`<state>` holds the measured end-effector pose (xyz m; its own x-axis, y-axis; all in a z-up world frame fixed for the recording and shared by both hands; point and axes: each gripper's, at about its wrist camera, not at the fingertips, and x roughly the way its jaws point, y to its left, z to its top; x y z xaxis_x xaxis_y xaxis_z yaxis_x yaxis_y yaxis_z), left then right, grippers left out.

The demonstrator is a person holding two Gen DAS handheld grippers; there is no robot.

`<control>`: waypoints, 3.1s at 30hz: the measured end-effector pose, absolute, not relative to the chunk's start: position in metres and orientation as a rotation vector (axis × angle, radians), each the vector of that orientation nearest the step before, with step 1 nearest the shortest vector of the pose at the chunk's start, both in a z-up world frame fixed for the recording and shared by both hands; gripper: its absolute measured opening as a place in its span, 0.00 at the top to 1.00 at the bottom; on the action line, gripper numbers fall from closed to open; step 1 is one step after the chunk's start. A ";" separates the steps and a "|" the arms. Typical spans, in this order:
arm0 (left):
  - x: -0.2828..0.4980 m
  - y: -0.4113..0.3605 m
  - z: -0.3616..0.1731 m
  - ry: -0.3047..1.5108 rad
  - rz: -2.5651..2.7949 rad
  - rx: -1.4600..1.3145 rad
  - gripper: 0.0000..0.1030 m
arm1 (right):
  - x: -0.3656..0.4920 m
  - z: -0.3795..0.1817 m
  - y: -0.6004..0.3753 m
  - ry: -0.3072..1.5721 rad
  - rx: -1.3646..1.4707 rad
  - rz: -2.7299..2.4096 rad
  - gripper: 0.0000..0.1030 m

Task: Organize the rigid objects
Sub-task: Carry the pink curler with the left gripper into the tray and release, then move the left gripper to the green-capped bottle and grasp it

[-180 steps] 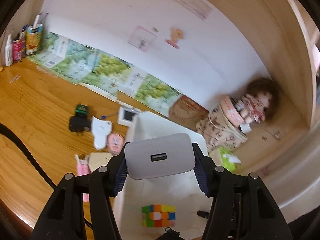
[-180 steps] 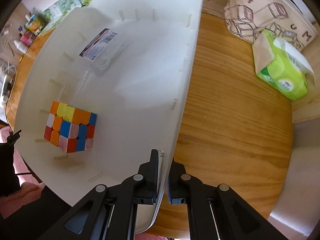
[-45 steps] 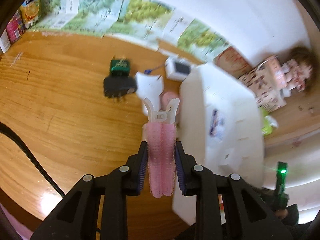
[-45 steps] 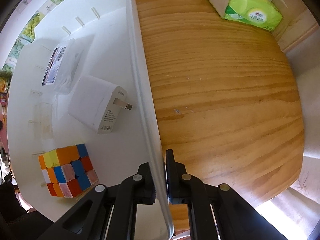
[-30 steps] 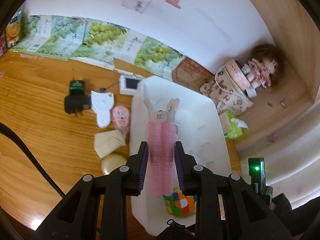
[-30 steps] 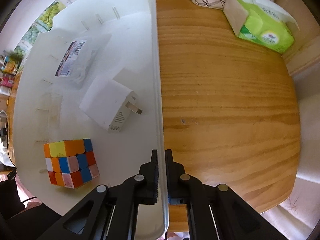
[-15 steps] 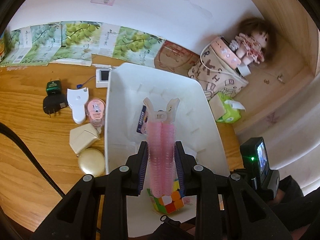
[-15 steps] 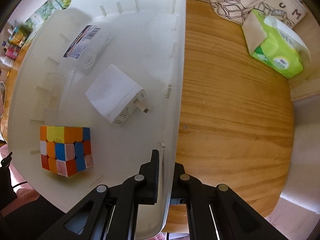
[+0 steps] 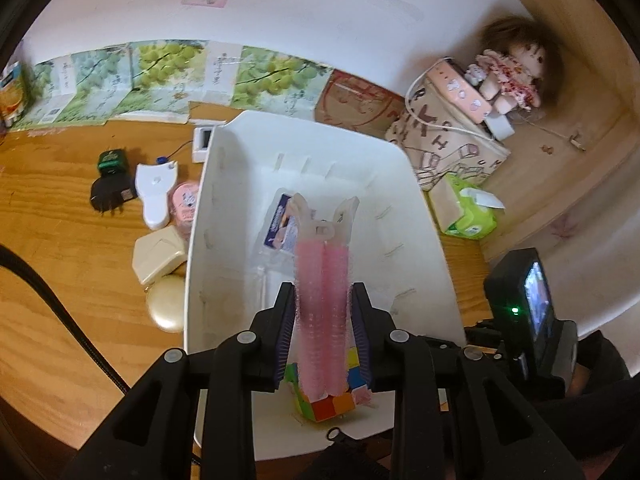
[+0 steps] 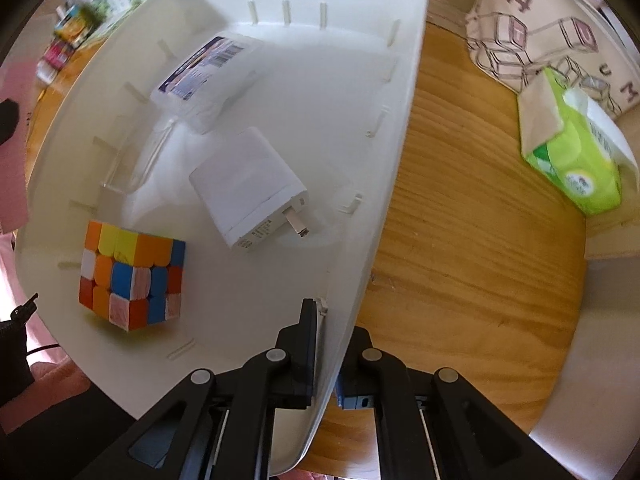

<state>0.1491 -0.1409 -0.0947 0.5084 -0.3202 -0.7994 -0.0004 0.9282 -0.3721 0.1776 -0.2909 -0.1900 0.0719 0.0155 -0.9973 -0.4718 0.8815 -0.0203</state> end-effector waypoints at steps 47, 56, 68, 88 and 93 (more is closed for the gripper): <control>0.157 -0.014 -0.107 1.039 -0.026 -0.299 0.23 | 0.170 -0.172 -0.295 1.426 -0.150 0.034 0.89; 0.211 0.043 -0.122 1.048 0.017 -0.349 0.22 | 0.169 -0.172 -0.296 1.409 -0.097 -0.091 0.85; 0.287 0.077 -0.151 1.122 0.062 -0.389 0.22 | 0.169 -0.176 -0.294 1.436 -0.073 -0.177 0.82; 0.323 0.077 -0.204 1.179 0.089 -0.436 0.22 | 0.179 -0.180 -0.294 1.498 -0.047 -0.242 0.81; 0.326 0.080 -0.210 1.179 0.110 -0.436 0.23 | 0.180 -0.181 -0.294 1.502 -0.038 -0.254 0.80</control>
<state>0.3263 0.0802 -0.2097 0.3869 -0.1414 -0.9112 -0.3079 0.9116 -0.2722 0.1803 -0.2940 -0.1806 0.0480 -0.1895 -0.9807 0.1431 0.9730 -0.1810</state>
